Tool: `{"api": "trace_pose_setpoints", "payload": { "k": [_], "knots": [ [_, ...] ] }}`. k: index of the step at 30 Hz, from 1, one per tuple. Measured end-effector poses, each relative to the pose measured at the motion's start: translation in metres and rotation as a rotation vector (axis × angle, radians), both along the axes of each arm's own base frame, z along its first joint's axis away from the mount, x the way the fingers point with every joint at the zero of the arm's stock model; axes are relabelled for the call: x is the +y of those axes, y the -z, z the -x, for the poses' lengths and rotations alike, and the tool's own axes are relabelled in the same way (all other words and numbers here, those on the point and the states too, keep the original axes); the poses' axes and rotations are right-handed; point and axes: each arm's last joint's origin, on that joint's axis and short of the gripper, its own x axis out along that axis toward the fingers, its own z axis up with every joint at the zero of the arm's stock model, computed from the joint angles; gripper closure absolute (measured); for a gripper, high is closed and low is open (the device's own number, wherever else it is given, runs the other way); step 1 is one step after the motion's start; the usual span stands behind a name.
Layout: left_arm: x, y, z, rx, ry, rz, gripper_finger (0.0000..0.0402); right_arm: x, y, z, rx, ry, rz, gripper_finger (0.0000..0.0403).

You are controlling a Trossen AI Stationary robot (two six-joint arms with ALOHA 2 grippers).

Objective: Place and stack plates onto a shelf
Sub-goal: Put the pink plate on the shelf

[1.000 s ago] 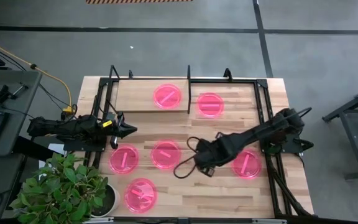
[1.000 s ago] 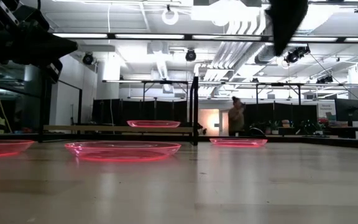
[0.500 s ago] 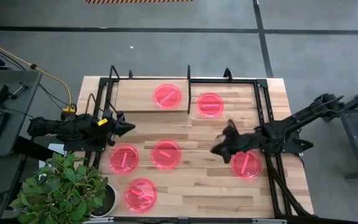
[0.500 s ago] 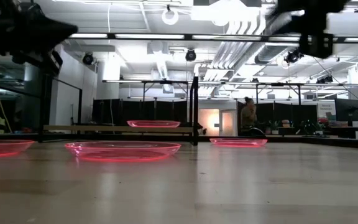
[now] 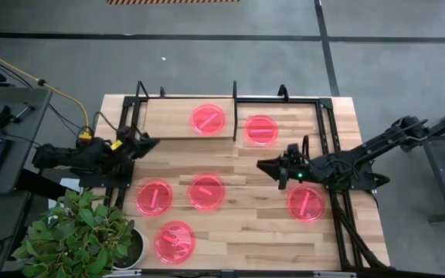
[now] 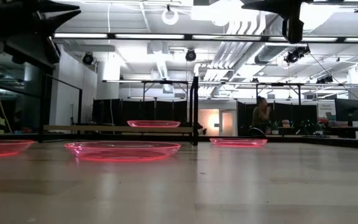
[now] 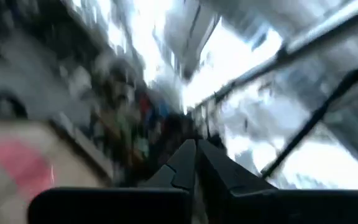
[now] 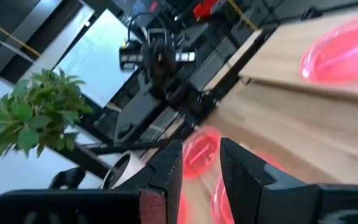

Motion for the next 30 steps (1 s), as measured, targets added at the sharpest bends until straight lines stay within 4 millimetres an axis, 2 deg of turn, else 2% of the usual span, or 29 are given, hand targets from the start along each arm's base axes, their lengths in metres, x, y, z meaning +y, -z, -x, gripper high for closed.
{"api": "trace_pose_setpoints", "payload": {
  "k": [4,7,10,13,19,22,25,30],
  "knots": [
    [-0.005,-0.008,-0.013,0.246,0.133,-0.015,0.0331,-0.003,-0.007,-0.002,-0.009,0.046,0.041,0.0313],
    [-0.008,-0.011,-0.023,0.502,0.219,-0.043,0.0285,-0.007,-0.009,-0.003,-0.015,0.066,0.038,0.0313],
    [-0.009,-0.003,-0.030,0.810,0.330,-0.025,0.0248,-0.009,-0.009,-0.004,-0.015,0.078,0.034,0.0313],
    [-0.009,0.007,-0.038,1.041,0.472,-0.032,0.0227,-0.011,-0.009,-0.004,-0.015,0.084,0.033,0.0313],
    [-0.006,0.029,-0.060,1.218,0.721,-0.084,0.0218,-0.011,-0.008,-0.004,-0.009,0.084,0.036,0.0313],
    [0.000,0.036,-0.073,1.291,0.748,-0.167,0.0218,-0.011,-0.008,-0.004,-0.006,0.084,0.037,0.0313],
    [0.004,0.035,-0.088,1.296,0.785,-0.336,0.0218,-0.010,-0.007,-0.004,0.001,0.081,0.040,0.0313],
    [0.007,0.034,-0.107,1.323,0.782,-0.451,0.0217,-0.010,-0.006,-0.004,0.010,0.062,0.042,0.0313]
  ]
}}
